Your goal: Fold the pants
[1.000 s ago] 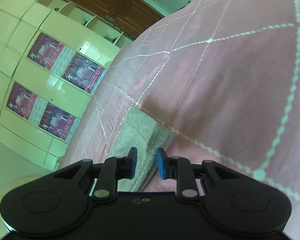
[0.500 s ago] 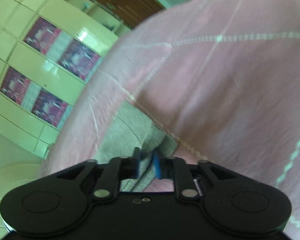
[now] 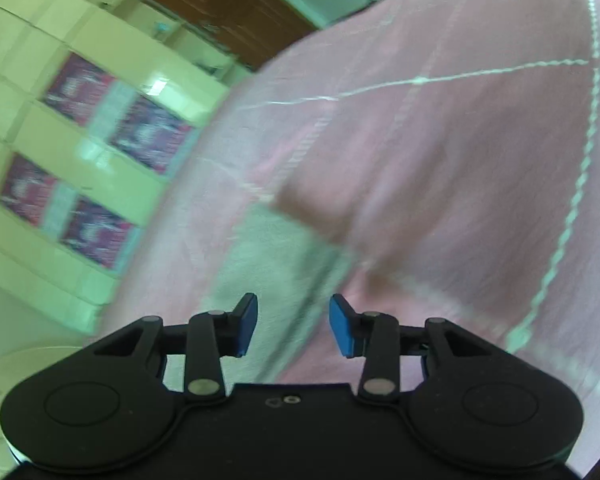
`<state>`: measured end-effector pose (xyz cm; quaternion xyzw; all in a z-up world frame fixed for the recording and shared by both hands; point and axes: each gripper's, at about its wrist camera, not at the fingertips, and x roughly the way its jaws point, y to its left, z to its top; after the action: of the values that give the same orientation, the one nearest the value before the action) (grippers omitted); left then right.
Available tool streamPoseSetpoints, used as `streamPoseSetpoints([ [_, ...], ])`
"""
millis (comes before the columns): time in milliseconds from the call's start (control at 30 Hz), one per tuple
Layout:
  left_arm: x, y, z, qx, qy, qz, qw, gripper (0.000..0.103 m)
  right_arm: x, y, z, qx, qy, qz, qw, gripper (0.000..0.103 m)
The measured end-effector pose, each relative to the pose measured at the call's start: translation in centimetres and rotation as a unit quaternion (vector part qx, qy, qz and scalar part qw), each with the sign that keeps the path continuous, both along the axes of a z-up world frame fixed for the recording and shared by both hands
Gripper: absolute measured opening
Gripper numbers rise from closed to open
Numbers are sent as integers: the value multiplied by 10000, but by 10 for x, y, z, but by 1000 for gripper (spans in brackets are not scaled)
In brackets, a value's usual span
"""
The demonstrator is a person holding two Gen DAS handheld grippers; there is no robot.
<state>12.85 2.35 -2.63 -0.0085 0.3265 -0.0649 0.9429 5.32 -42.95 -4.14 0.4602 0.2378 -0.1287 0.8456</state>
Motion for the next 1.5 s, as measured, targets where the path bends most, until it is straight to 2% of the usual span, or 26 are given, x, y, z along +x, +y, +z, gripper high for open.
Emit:
streamPoseSetpoints([
  [33,-1,-11,5,-57,-134,-87,9999,93,1,11,-1,190,-63,303,9993,34],
  [100,4,-45,7,124,-187,-557,9982,93,8,40,-5,377,-151,891,9952,34],
  [167,10,-79,3,351,-184,-808,9959,93,21,63,-9,383,34,1247,9915,33],
  [233,18,-99,-5,252,121,-707,9971,93,28,82,-10,440,4,1457,9884,33],
  [267,21,-106,-14,78,532,-646,9965,95,29,90,-11,534,-5,1458,9879,33],
  [300,16,-112,-18,120,543,-607,9966,100,31,96,-14,629,40,1515,9865,33],
  [333,5,-118,-18,328,366,-601,9970,100,31,103,-16,744,68,1586,9845,33],
  [367,-6,-119,-17,381,230,-536,9976,100,30,110,-18,859,58,1648,9826,33],
  [467,-24,-109,-11,172,51,-209,9996,100,31,132,-24,1186,119,1949,9736,33],
  [633,-26,-94,-6,266,85,67,9996,100,40,160,-36,1477,138,2163,9650,33],
  [833,-22,-66,-9,187,172,436,9987,100,51,173,-37,1599,77,2151,9634,31],
  [900,-21,-62,-10,194,189,460,9986,100,54,176,-37,1507,188,2124,9653,18],
  [933,-21,-61,-10,187,190,450,9986,100,55,179,-37,1380,282,2092,9677,0],
  [1067,-23,-62,-9,197,181,414,9988,100,40,180,-25,1158,149,2115,9704,0],
  [1133,-24,-62,-10,216,178,403,9988,100,37,174,-34,1108,423,2028,9720,0],
  [1233,-23,-62,-9,225,172,400,9988,100,36,164,-41,1487,485,2053,9661,1],
  [1267,-24,-61,-6,198,106,427,9988,100,31,156,-32,1356,387,2000,9696,19],
  [1333,-25,-56,-1,134,-4,568,9983,100,17,132,-11,941,20,1680,9813,29],
  [1400,-19,-52,2,26,-34,672,9977,100,6,98,-2,750,-64,1300,9886,30],
  [1500,-6,-54,0,12,-59,776,9970,100,-14,49,-1,714,-166,602,9955,29],
])
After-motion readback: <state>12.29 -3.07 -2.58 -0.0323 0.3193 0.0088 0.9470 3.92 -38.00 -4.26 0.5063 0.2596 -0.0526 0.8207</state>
